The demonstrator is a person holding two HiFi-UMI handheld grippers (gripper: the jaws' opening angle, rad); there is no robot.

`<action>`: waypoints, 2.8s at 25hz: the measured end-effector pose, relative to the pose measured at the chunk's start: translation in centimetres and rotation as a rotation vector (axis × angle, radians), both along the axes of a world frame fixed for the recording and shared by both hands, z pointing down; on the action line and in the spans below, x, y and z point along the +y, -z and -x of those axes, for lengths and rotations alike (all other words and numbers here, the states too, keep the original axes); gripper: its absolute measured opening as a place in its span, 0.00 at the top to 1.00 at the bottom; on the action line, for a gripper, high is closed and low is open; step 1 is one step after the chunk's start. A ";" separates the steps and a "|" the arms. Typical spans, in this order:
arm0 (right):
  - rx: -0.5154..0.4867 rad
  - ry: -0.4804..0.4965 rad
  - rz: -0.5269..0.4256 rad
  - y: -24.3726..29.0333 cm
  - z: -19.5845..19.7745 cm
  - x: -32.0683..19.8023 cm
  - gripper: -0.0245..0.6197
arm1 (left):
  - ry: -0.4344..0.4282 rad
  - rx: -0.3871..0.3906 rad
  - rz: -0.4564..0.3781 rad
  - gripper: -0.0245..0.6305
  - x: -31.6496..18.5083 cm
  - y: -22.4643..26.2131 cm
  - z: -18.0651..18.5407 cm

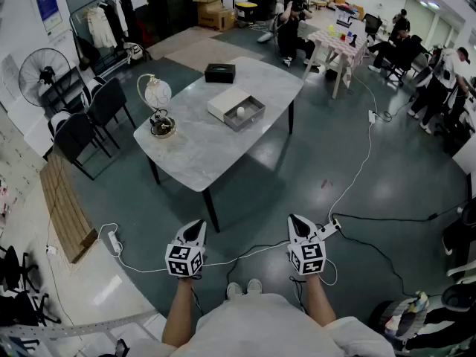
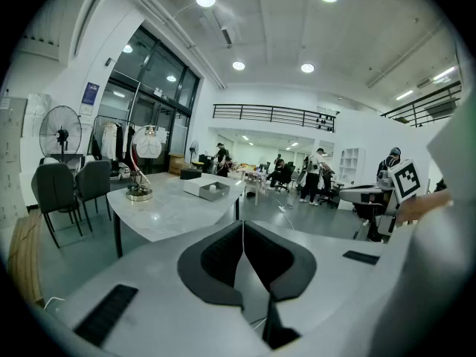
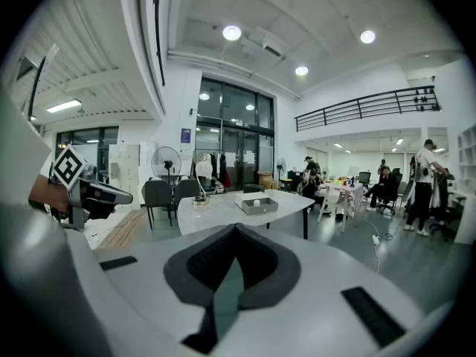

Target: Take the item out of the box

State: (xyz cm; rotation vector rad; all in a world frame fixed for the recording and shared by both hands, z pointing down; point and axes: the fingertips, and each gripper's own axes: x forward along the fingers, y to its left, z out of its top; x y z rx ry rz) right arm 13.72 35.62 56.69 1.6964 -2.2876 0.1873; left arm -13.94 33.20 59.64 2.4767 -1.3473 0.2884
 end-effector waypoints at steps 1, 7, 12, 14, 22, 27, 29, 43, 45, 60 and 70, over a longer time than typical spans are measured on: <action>0.001 0.002 0.001 0.0 0.1 -0.1 0.96 | 0.000 0.000 0.000 0.93 -0.1 0.0 0.1; 0.008 0.012 0.000 0.1 0.3 0.0 0.96 | 0.009 0.000 -0.001 0.94 0.1 0.1 0.2; 0.004 0.022 -0.016 0.4 0.2 -0.4 0.96 | 0.020 0.003 0.000 0.93 0.2 0.1 0.2; 0.001 0.025 -0.022 0.4 0.2 -0.5 0.96 | 0.023 0.003 0.003 0.93 0.3 0.0 0.1; -0.012 0.073 -0.022 0.3 0.5 -0.5 0.63 | 0.026 0.002 0.014 0.93 0.8 -0.5 -0.7; -0.001 0.080 -0.019 0.1 0.0 -0.5 0.63 | 0.029 0.000 0.014 0.93 0.7 -0.4 -1.6; 0.001 0.080 -0.019 0.1 -0.4 -0.6 0.63 | 0.031 -0.002 0.012 0.93 0.6 -0.4 -1.9; 0.013 0.108 -0.023 0.0 -2.1 -2.0 0.66 | 0.054 -0.012 0.011 0.93 0.4 -0.7 -4.1; 0.012 0.111 -0.023 0.0 -2.2 -2.4 0.66 | 0.058 -0.014 0.014 0.93 0.1 -0.7 -4.1; 0.018 0.133 -0.018 -0.6 -2.1 -6.3 0.67 | 0.073 -0.013 0.011 0.93 -3.3 -1.1 -4.3; 0.030 0.125 0.003 -1.6 -1.9 -11.0 0.67 | 0.069 0.003 0.026 0.93 -8.2 -2.5 -4.1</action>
